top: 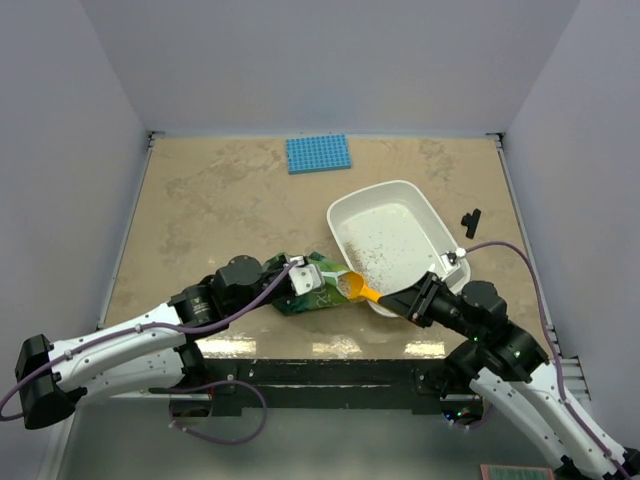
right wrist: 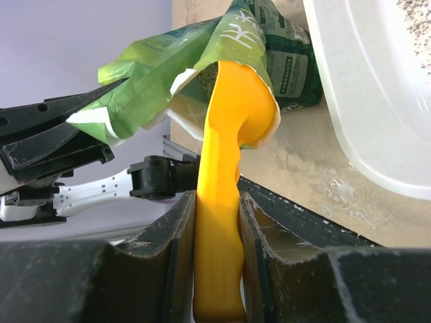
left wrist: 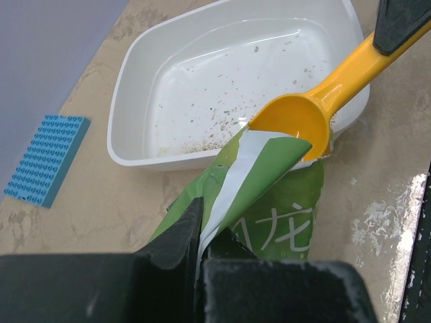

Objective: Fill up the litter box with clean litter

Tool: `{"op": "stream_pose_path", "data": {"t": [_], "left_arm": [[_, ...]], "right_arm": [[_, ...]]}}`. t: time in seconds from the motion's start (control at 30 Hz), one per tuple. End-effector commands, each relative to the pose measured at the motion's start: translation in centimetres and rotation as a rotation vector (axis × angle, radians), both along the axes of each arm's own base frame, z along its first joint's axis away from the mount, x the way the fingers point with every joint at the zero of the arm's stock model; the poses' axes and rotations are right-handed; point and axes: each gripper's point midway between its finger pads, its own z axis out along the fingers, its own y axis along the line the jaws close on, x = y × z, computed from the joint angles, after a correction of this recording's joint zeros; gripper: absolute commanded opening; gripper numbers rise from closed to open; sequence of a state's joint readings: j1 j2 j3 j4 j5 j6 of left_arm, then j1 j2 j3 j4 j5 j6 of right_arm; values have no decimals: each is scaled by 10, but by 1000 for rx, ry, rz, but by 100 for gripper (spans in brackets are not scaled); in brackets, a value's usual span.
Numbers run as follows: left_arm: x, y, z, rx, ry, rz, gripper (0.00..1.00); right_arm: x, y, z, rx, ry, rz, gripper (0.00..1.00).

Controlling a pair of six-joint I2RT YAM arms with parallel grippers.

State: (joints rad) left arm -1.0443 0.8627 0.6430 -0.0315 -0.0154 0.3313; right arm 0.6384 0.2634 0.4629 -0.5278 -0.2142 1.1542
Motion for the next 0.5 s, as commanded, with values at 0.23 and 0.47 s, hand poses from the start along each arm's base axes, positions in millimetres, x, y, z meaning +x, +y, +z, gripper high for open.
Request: {"op": "stream_pose_path", "data": {"t": [0.23, 0.47], "left_arm": [[9, -12, 1, -40, 9, 45, 0], [28, -16, -1, -25, 25, 121, 0]], "right_arm": [[-9, -26, 15, 39, -1, -112, 0], [-17, -35, 19, 49, 0, -134, 0]]}}
